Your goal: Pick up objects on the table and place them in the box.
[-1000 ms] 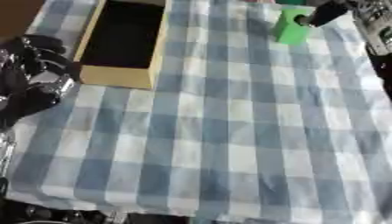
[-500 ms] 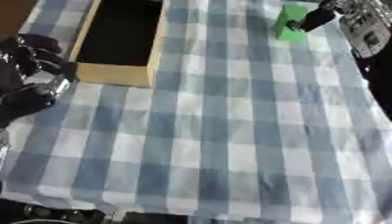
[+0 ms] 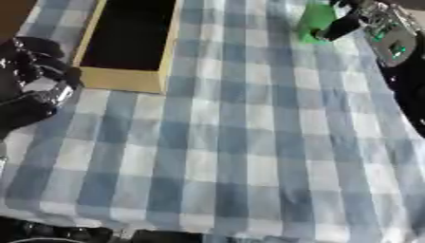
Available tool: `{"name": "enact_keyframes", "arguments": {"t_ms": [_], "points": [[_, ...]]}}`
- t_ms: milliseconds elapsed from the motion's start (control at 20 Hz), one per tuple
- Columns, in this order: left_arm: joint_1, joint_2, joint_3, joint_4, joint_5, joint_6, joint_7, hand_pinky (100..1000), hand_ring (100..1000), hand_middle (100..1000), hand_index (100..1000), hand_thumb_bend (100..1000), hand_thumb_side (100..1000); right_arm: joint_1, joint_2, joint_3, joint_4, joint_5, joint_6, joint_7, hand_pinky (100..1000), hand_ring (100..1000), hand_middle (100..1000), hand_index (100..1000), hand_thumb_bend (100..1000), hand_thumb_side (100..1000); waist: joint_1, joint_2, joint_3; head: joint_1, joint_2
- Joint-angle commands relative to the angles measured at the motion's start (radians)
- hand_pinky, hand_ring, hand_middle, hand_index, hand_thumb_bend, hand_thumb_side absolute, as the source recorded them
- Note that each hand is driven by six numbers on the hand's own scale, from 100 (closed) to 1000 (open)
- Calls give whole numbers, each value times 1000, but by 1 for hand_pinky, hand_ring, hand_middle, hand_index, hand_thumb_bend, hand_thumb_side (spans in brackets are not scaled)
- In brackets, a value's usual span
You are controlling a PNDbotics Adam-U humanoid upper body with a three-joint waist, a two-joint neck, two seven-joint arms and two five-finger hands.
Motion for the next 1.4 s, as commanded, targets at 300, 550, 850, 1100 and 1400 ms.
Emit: {"name": "enact_keyframes", "arguments": {"t_ms": [300, 550, 850, 1100, 1400], "points": [[-16, 13, -2, -20, 6, -2, -5, 555, 605, 587, 684, 387, 100, -17, -19, -14, 14, 14, 8, -18, 747, 849, 752, 860, 434, 100, 4, -20, 2, -5, -14], [-16, 12, -1, -19, 6, -2, -5, 556, 606, 587, 684, 386, 100, -13, -13, -11, 18, 41, 12, -45, 728, 817, 693, 780, 402, 100, 4, -21, 4, -7, -18], [-17, 10, -1, -18, 7, -2, -5, 556, 606, 588, 684, 384, 100, -10, -4, -7, 13, 96, 9, -110, 690, 753, 555, 661, 315, 100, 3, -22, 5, -5, -17], [-17, 9, -1, -17, 7, -2, -4, 556, 607, 588, 684, 383, 100, -6, 1, -6, 3, 128, -2, -186, 652, 692, 462, 558, 270, 100, 2, -24, 5, -3, -18], [-15, 9, -1, -16, 7, -2, -3, 557, 608, 589, 684, 382, 100, -6, 0, 1, -26, 144, -17, -245, 632, 665, 435, 533, 266, 100, -2, -29, 1, 2, -16]]}}
